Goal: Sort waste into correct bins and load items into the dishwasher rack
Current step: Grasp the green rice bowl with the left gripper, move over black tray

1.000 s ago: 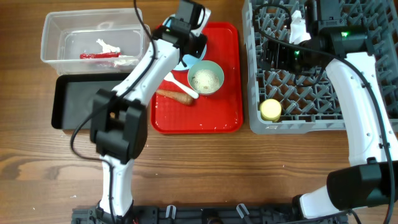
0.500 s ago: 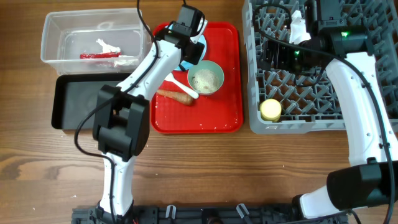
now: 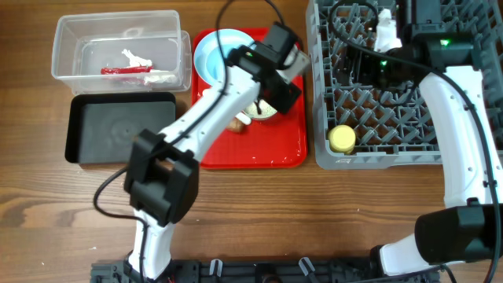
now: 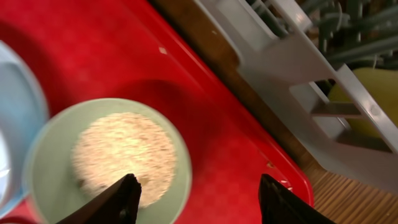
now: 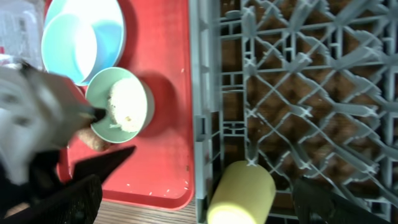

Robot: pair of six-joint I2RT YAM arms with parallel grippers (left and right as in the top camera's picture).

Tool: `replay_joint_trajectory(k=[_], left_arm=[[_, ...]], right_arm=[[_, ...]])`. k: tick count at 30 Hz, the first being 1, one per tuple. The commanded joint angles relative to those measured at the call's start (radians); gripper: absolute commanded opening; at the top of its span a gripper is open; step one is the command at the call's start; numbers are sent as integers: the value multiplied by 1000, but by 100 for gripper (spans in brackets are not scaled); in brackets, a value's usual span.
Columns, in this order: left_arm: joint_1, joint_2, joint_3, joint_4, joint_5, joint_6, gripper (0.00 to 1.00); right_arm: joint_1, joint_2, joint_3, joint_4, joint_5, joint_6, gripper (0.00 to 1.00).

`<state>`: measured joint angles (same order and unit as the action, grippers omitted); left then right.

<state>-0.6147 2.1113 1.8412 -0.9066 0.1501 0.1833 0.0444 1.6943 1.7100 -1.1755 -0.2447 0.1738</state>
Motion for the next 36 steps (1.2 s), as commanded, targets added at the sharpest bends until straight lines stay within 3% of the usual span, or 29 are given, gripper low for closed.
replay_joint_trajectory(k=[1,10,21,29,36], left_arm=[[-7,61,-5,0,6,23,61],[-10,157,-5,40,5,23,55],[-10,185,-4,62,6,6,4],[2,82,-1,36,6,-105,4],[92,-120,-1,-103,34,-200,4]], right_arm=[[-20,-16,16,-12,22,-16,99],[-26,-16,16,-12,53,-16,99],[-26,-16,16,-13,53,-16,99],[-26,-16,16,-15,53,-16,99],[-26,-16,16,-19,53,-17,99]])
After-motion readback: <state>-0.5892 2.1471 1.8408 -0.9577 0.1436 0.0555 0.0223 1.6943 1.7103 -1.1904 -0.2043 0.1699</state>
